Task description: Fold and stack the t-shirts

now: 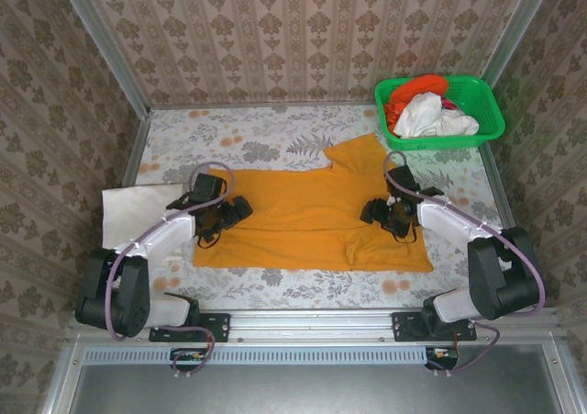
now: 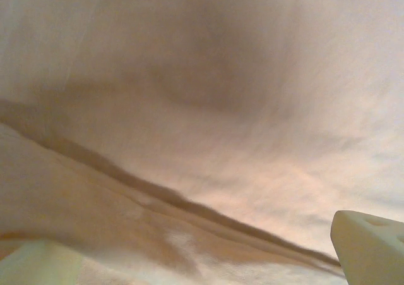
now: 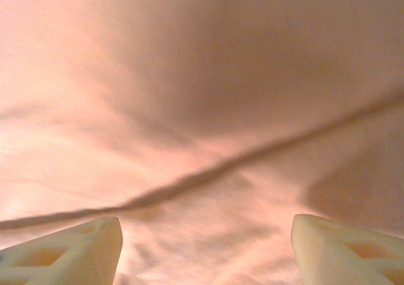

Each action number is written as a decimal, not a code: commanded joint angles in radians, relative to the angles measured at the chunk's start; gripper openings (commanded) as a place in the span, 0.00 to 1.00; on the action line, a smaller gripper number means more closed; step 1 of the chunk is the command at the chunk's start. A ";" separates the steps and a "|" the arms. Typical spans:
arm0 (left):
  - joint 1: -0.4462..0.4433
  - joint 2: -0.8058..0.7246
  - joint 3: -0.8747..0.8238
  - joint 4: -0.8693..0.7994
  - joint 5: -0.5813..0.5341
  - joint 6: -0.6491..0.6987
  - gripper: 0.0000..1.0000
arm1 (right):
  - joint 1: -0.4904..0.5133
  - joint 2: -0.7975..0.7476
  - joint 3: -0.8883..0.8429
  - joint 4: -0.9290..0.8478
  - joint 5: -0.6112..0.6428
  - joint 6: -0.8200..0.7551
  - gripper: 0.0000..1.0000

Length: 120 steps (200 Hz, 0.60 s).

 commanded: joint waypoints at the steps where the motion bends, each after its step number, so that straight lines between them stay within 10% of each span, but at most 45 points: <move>1: 0.048 0.048 0.146 -0.019 -0.043 0.087 1.00 | -0.016 0.003 0.120 0.024 0.058 -0.073 0.73; 59: 0.145 0.370 0.504 -0.122 -0.122 0.084 0.92 | -0.020 0.114 0.217 0.095 0.026 -0.074 0.73; 120: 0.182 0.660 0.767 -0.222 -0.175 0.018 0.56 | -0.020 0.140 0.178 0.120 0.008 -0.057 0.73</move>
